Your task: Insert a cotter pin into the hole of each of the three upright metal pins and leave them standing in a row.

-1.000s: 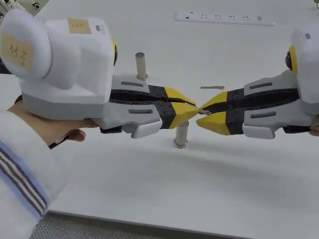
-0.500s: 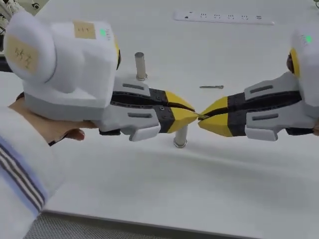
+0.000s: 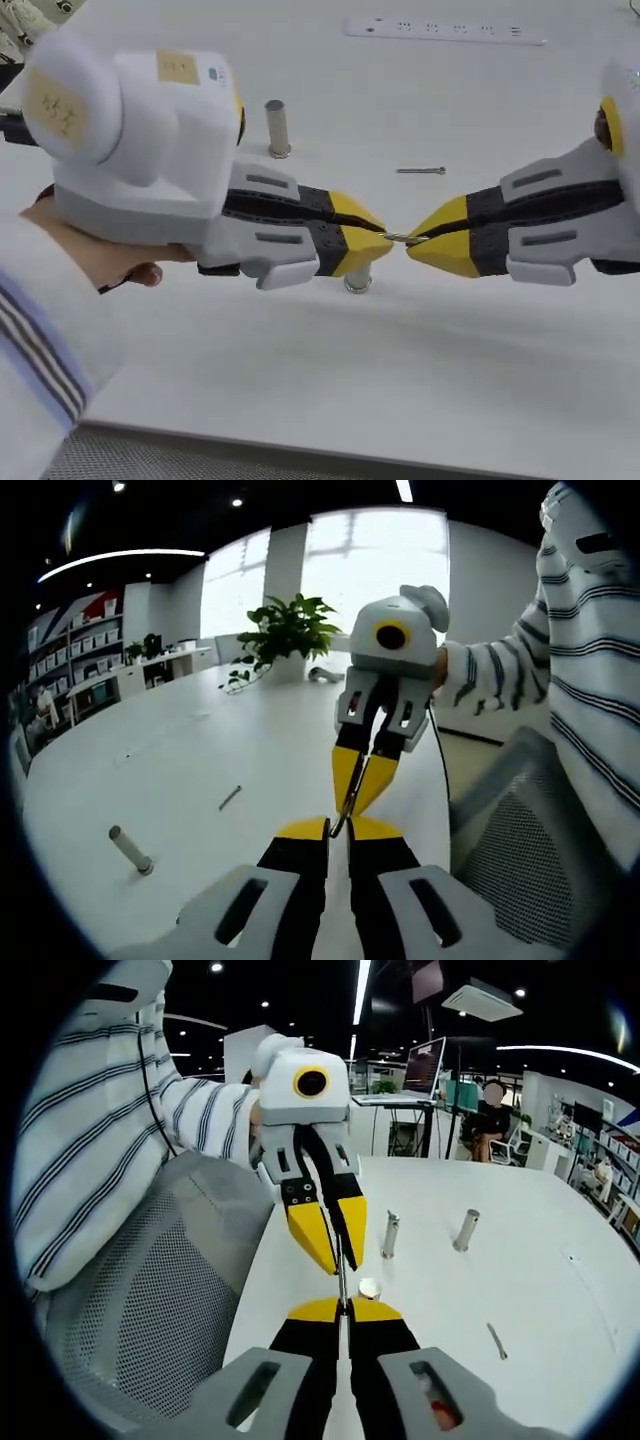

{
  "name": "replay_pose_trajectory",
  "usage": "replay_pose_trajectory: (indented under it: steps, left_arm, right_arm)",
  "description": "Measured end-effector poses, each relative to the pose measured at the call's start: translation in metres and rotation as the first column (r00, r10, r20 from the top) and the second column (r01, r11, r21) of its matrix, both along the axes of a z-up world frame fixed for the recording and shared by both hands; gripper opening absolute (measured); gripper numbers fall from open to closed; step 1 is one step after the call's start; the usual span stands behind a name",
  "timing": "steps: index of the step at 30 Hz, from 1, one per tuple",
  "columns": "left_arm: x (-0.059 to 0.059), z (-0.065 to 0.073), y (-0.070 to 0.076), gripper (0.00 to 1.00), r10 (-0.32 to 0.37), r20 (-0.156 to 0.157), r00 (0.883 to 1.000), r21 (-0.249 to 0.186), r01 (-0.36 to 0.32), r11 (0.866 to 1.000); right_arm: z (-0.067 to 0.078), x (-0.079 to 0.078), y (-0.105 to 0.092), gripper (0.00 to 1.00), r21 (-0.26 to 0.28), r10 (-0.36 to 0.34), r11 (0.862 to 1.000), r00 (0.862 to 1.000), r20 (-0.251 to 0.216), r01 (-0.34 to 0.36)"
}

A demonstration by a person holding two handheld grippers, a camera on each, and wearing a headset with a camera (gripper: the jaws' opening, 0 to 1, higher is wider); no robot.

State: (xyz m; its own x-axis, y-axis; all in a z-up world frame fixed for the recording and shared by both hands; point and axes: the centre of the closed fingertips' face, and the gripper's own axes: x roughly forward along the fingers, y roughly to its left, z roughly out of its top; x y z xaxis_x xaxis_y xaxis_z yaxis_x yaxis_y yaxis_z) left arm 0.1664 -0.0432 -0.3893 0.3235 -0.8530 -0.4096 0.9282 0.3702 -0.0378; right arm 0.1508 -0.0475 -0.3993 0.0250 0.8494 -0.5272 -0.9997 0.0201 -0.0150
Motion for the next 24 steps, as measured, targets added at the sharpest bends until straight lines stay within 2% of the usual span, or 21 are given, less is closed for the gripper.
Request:
replay_pose_trajectory:
  steps: [2,4,7,11,16,20,24]
  left_arm:
    - [0.0,-0.001,0.0,0.05,0.01,-0.026,1.0,-0.005,-0.01,1.0]
    - [0.002,-0.003,0.003,0.12,0.015,-0.007,1.0,0.016,-0.015,1.0]
    - [0.004,-0.008,0.006,0.2,0.015,-0.007,1.0,0.04,-0.015,0.999]
    - [0.009,-0.019,0.014,0.2,0.03,0.0,1.0,0.098,-0.03,0.995]
    - [0.012,-0.024,0.016,0.19,0.035,-0.003,0.999,0.116,-0.034,0.993]
    - [0.012,-0.035,0.017,0.19,0.025,-0.005,1.0,0.155,-0.024,0.988]
    - [0.012,-0.04,0.016,0.19,0.021,-0.023,1.0,0.155,-0.017,0.988]
  right_arm:
    - [0.004,-0.001,0.001,0.0,0.004,-0.002,1.0,1.0,-0.001,0.002]
    - [0.007,0.001,0.001,0.0,0.002,-0.01,1.0,1.0,0.008,0.01]
    - [0.005,0.009,-0.006,0.0,-0.031,-0.027,0.999,0.999,0.038,0.028]
    - [0.001,0.014,-0.012,0.0,-0.077,-0.044,0.996,0.998,0.051,0.048]
    - [-0.013,0.019,-0.018,0.0,-0.125,-0.06,0.99,0.998,0.033,0.064]
    - [-0.023,0.02,-0.021,0.0,-0.159,-0.067,0.985,0.997,0.028,0.071]
    - [-0.033,0.021,-0.023,0.0,-0.188,-0.066,0.98,0.997,0.027,0.07]
